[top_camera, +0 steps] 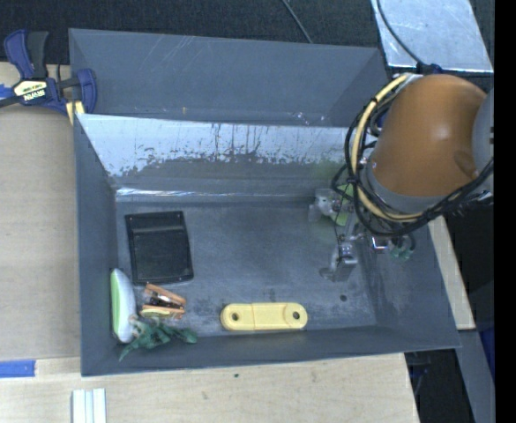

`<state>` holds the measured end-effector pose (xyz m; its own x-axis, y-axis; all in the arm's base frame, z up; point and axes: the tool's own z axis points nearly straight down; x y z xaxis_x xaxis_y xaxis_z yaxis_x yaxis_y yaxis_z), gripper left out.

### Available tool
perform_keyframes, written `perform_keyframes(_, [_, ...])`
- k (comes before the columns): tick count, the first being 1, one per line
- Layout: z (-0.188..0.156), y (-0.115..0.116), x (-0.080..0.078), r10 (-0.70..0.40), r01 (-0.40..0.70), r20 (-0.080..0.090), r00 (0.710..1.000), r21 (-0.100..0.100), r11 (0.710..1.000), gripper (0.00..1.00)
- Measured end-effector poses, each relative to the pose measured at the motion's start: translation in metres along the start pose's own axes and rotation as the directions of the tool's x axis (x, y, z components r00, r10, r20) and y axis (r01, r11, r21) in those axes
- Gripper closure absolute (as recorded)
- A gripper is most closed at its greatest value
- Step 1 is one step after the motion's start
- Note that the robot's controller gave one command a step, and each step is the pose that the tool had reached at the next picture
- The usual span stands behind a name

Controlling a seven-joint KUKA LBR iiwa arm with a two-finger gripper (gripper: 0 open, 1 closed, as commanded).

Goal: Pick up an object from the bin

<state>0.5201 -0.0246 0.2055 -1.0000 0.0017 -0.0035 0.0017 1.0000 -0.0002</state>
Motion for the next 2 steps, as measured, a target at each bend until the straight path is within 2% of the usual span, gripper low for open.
perform_keyframes(1, [0.124,0.075,0.018,-0.213,0.213,0.002,0.977,0.000,0.977,0.00])
perform_keyframes(2, [0.063,0.064,0.035,-0.163,0.163,0.008,0.987,0.002,0.987,0.00])
